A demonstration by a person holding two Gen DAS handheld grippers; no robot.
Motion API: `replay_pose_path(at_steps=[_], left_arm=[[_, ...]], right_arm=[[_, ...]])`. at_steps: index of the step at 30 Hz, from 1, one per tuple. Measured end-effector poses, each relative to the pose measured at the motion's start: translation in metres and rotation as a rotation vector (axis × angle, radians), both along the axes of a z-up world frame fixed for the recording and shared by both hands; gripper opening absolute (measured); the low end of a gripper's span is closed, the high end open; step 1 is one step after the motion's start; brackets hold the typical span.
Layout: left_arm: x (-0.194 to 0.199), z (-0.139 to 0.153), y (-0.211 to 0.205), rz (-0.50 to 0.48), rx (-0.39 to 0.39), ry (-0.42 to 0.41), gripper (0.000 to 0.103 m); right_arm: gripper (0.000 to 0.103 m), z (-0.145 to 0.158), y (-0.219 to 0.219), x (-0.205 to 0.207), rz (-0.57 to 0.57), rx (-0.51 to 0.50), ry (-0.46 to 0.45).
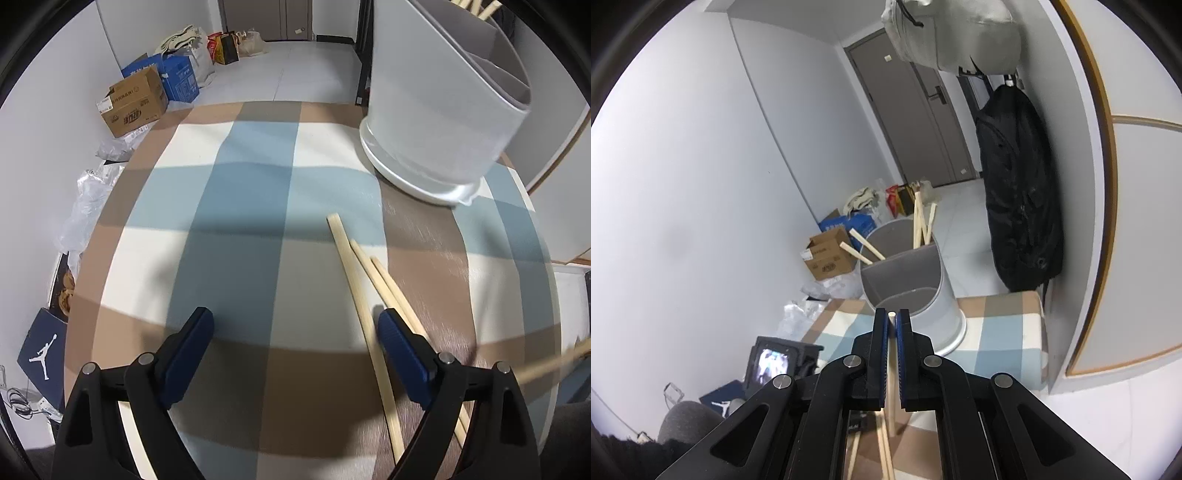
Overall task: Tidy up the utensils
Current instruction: 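Lower the left gripper toward the pile while the right gripper holds its chopstick, then close the left gripper on a wooden chopstick from the pile, then lift both held chopsticks and carry them over the white holder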
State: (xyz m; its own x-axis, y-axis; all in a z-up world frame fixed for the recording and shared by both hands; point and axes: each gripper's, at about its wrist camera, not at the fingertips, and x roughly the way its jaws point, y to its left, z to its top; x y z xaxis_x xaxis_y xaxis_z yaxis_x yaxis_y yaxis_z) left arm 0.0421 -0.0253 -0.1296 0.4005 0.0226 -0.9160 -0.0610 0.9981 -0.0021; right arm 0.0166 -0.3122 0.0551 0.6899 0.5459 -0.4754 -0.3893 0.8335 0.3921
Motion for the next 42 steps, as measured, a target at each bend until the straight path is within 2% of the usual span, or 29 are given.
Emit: replay_pose_path(at_steps=[8, 13, 16, 21, 28, 33, 38, 42], left_arm=[[0.026, -0.003, 0.000, 0.017, -0.021, 0.014, 0.074], [0.034, -0.001, 0.000, 0.021, -0.025, 0.010, 0.063], [0.036, -0.001, 0.002, 0.024, -0.027, -0.009, 0.048], [0.039, 0.001, 0.001, 0.017, -0.046, -0.030, 0.006], [0.040, 0.003, 0.008, 0.043, -0.130, -0.032, 0.003], [0.028, 0.023, 0.016, 0.065, -0.153, -0.129, 0.003], [0.002, 0.057, 0.024, 0.075, -0.206, -0.256, 0.003], [-0.015, 0.077, 0.022, 0.063, -0.202, -0.341, 0.003]], right_arm=[[0.004, 0.001, -0.007, 0.001, -0.011, 0.017, 0.002], [0.004, 0.003, -0.007, 0.003, -0.015, 0.026, 0.000], [0.004, 0.002, -0.007, 0.005, -0.017, 0.023, 0.005], [0.004, 0.000, -0.008, 0.011, -0.033, 0.025, 0.025], [0.004, -0.003, -0.006, 0.013, -0.040, 0.014, 0.034], [0.004, -0.002, -0.001, 0.012, -0.037, 0.004, 0.021], [0.004, -0.003, 0.005, 0.011, -0.029, -0.011, 0.015], [0.004, -0.004, 0.010, 0.008, -0.032, -0.022, 0.006]])
